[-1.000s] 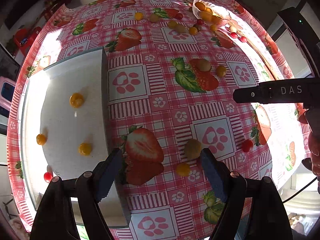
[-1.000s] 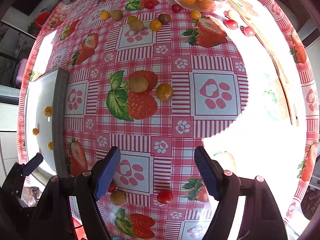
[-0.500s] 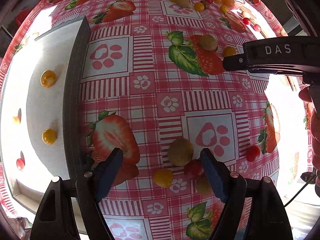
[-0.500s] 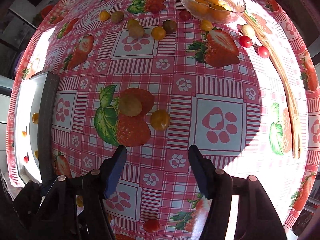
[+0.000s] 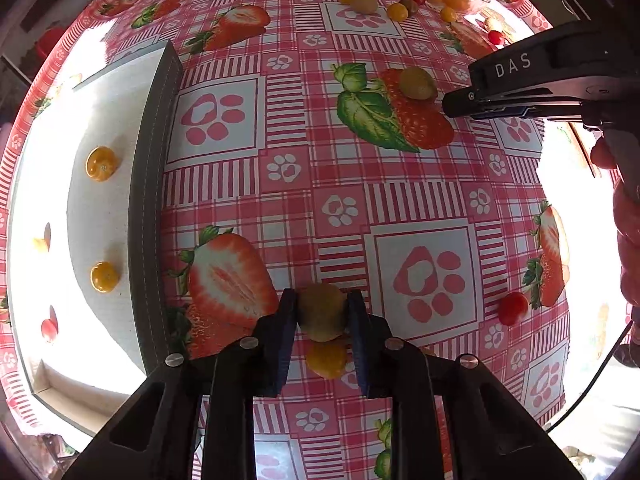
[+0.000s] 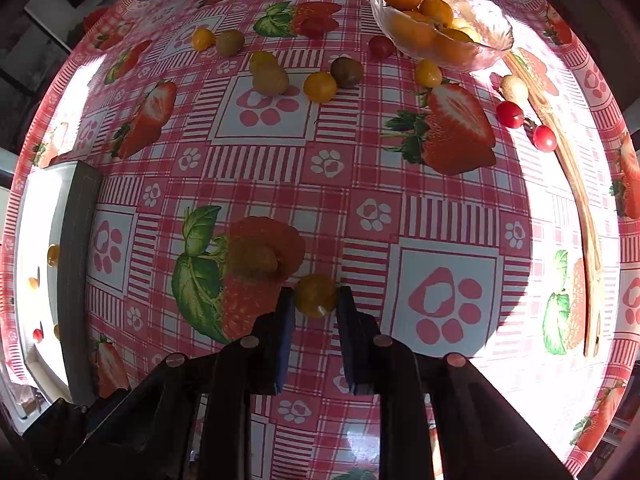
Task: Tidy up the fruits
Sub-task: 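Grasp a yellow tomato with the right gripper while the left grasps a greenish-yellow tomato, then carry both held tomatoes over the white tray with both grippers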
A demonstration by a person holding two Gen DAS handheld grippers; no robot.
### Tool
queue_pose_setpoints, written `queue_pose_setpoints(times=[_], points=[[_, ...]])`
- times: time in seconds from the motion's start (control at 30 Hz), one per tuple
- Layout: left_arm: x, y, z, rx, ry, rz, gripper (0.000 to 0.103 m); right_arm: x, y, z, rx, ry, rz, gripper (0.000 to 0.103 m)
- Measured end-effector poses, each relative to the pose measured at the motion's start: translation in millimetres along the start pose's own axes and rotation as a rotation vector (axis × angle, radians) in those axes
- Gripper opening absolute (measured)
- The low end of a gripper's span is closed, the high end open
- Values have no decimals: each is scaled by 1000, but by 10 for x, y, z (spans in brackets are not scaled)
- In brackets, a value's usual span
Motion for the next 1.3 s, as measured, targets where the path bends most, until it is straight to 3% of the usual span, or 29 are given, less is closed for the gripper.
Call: queue_pose_setpoints(times=[0.2,0.6,0.8,1.3], points=[[-60,-144,-52,-79,24,79,27,-179,92,119,33,1,-40,23],[-286,-185,-152,-76,60,107,27,-527,137,520,78,-21,-94,23],[-463,-312,-156,-74,92,104,27,-659,0,585,59,-23,-113,23],[-763,-1045,-95,-192,163,44,27,-758,-643,494,-45,-18,-164,23]])
Point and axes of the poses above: each gripper's, at about its wrist camera, not at the fingertips, and x roughly the way its jaws point, y to its right, z to its underside, the point moved 5 cm from there along x, roughly the way its jaws point, and after that the axes turned 7 degrees about y, right-handed, at the moved point
